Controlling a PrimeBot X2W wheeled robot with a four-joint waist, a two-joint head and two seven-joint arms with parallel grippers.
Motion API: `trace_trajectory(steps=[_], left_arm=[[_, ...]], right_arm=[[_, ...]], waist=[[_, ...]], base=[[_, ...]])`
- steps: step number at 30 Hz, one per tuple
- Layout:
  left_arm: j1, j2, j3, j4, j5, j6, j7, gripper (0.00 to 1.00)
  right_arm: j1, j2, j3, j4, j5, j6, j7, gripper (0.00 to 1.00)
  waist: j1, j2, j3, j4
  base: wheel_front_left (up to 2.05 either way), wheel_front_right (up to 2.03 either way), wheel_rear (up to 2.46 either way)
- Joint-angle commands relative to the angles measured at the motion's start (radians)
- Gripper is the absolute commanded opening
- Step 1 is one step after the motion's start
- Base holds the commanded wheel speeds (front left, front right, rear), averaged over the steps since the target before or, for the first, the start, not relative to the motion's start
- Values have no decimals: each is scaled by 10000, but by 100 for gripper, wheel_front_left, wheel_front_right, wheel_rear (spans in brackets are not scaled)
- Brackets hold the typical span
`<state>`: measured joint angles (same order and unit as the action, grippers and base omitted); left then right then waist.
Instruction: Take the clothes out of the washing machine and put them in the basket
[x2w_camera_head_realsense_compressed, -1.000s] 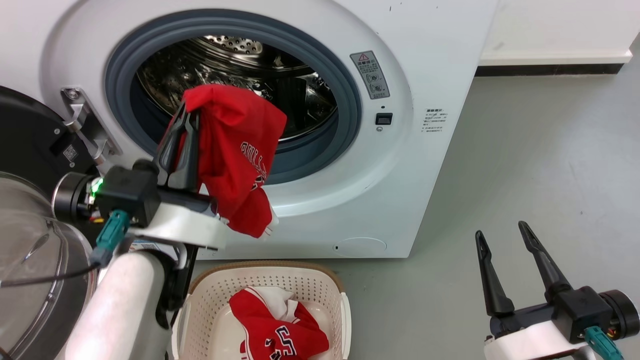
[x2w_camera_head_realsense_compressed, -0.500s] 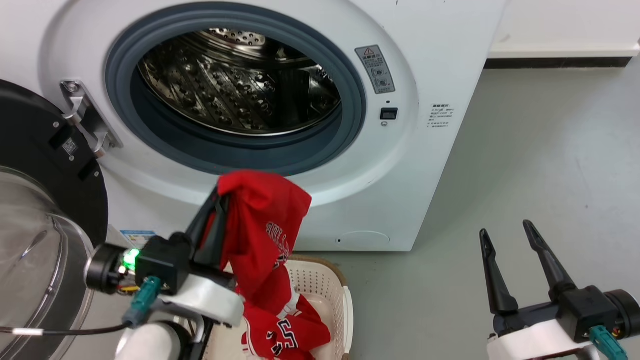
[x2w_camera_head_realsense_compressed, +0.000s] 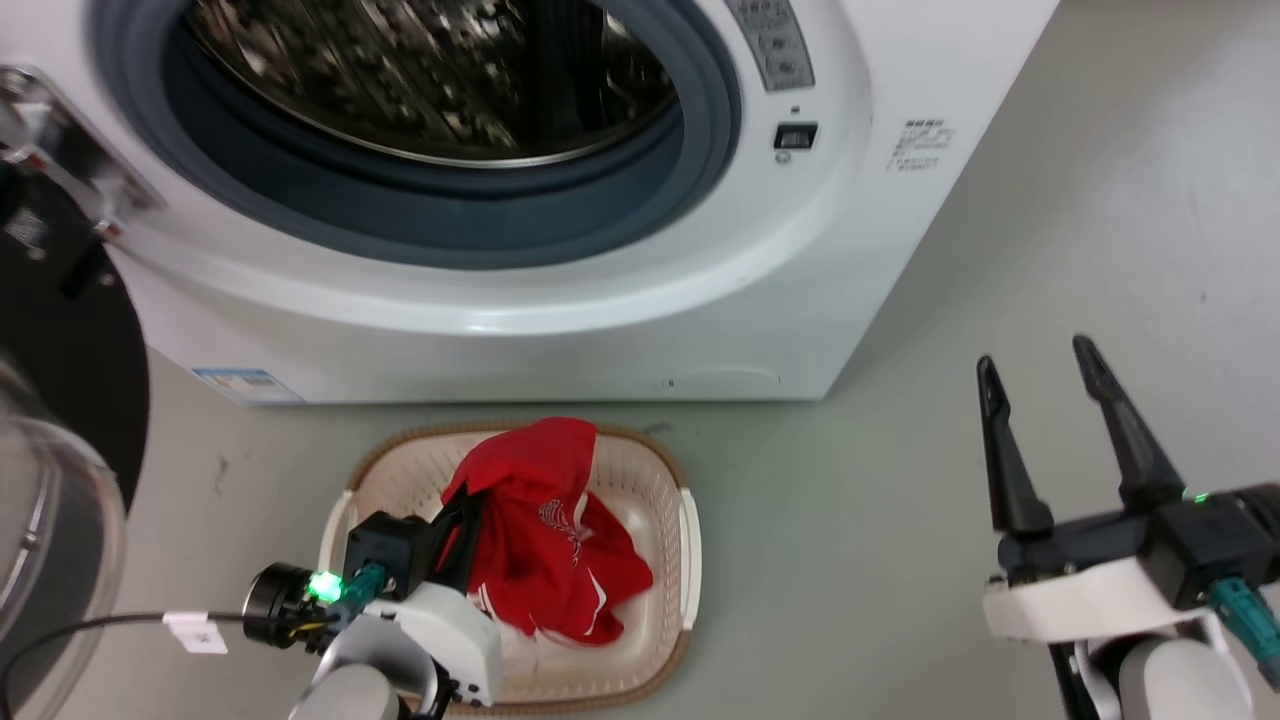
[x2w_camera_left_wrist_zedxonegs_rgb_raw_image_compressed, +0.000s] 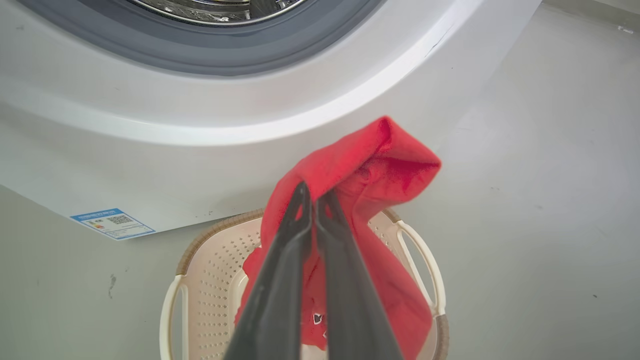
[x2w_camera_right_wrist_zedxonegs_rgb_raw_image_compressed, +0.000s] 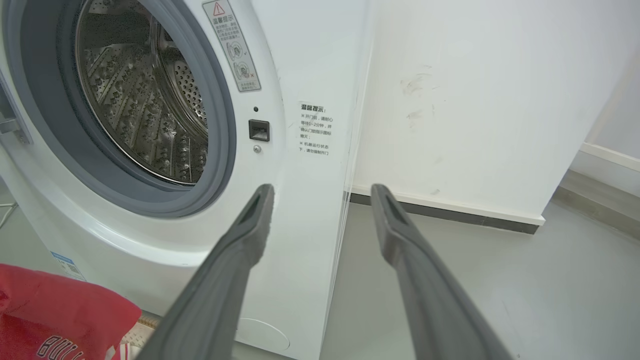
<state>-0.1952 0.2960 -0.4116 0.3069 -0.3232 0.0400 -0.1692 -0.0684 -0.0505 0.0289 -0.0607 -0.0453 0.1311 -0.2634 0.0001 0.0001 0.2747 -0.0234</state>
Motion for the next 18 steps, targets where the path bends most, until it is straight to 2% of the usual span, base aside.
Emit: trace_trajectory(steps=[1,7,18], left_arm=[[-355,-82,-28,466,-15,-113,-93,0],[-1629,-481,-168,3154,-69,-593,-461,0],[-4238,-958,-646,7192,272,-1122,-583,0]], right_arm=[[-321,8,-17,-82,-68,-7,-18,100],[-1000,7,-136,-213,9,-7,-20,100],[-1949,10,-321,-486,326,-7,-20,100]], waist=[[-1,-1,876,-214],[-1,-1,2222,-544],[-1,-1,4240,-1089]], base=[[0,0,0],[0,0,0],[0,0,0]])
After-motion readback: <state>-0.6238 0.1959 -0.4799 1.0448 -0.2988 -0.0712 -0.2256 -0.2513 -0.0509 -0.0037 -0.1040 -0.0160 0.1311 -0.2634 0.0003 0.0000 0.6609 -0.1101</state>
